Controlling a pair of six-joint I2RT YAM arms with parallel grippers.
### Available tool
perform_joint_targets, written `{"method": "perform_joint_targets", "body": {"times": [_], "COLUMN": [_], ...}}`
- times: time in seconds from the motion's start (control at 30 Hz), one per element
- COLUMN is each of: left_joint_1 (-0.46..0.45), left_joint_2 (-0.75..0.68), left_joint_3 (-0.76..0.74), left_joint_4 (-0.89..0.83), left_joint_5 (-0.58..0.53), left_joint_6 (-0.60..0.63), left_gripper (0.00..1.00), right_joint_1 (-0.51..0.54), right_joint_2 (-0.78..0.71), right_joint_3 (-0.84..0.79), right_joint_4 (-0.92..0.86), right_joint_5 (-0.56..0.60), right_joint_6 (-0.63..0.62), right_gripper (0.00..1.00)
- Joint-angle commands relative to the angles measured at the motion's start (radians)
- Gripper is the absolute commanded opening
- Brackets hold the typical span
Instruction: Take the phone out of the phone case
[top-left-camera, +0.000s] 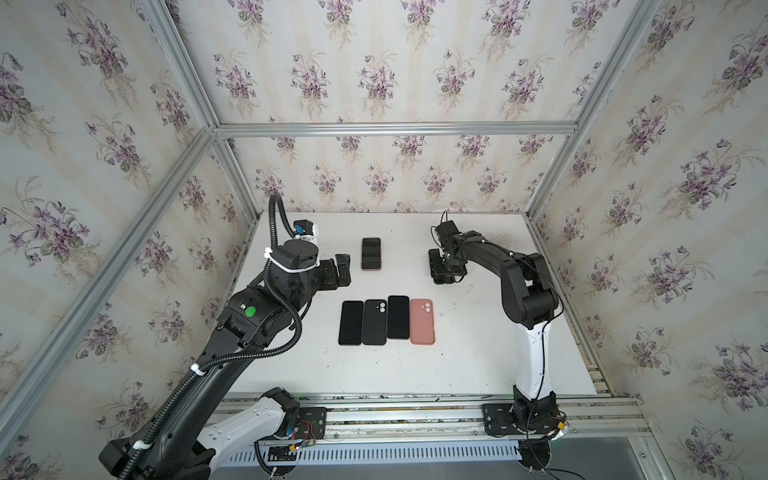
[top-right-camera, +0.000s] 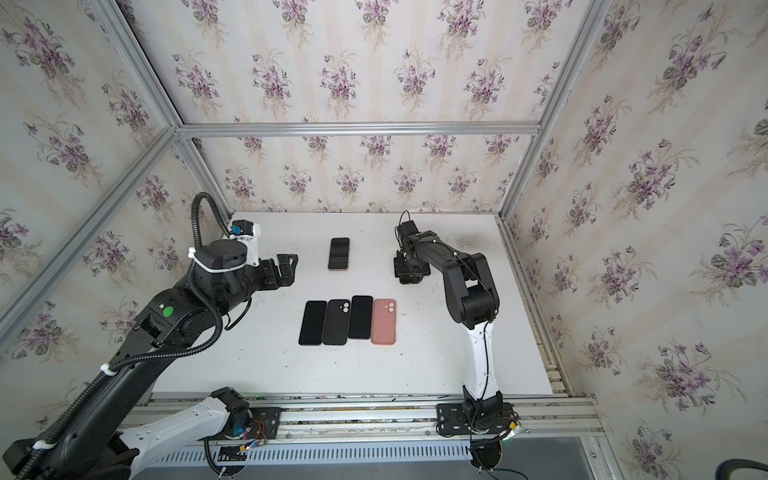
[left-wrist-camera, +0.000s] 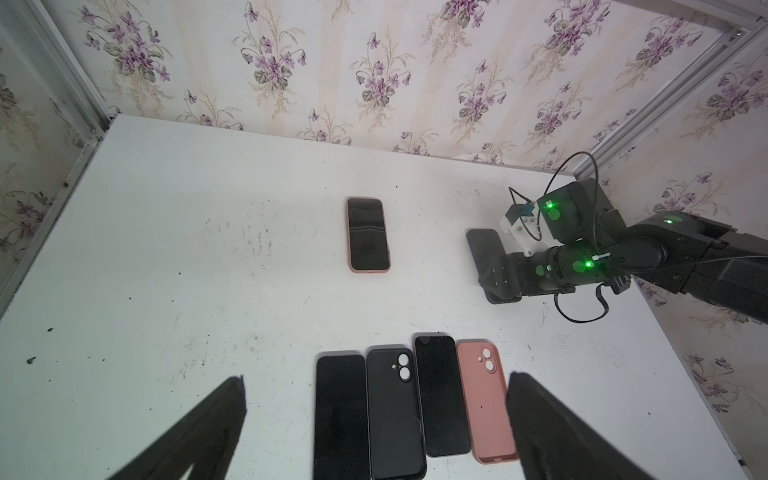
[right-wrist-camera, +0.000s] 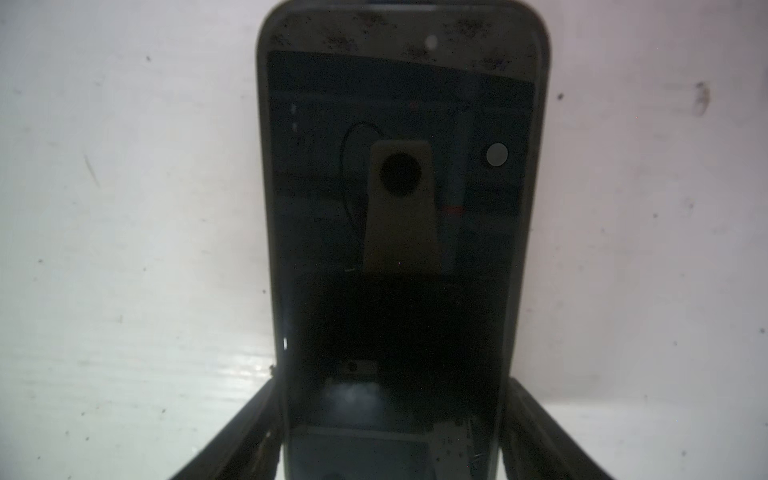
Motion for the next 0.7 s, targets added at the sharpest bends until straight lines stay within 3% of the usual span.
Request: {"method": "perform_joint_targets", "body": {"times": [0.0,0.37,0.67], "left_joint_1": [0.002,0.014,0.027], "left_joint_2": [0.03,0.216,0.46], "left_joint_3": [-0.004,0.014,0.154], "left_joint_4": [0.072,0.225,0.257], "left_joint_5": [0.078,0.322,0.593], "left_joint_6": [-0.032,-0.089,-0.062], "left_gripper": [1.0,1.0,1.0], "right_joint_1": [0.001,0.003,0.041], "right_joint_2": [-0.052,-0.333,-0.57], "right_joint_3": [-0.056,-0.388,-0.61], "right_joint_4": [0.055,0.417,0.657], "right_joint_5": [-0.002,-0.044,-0.099], "right_joint_6": [0.005,-0.004,-0.055], "right_gripper": [0.53,0.46,0.43]}}
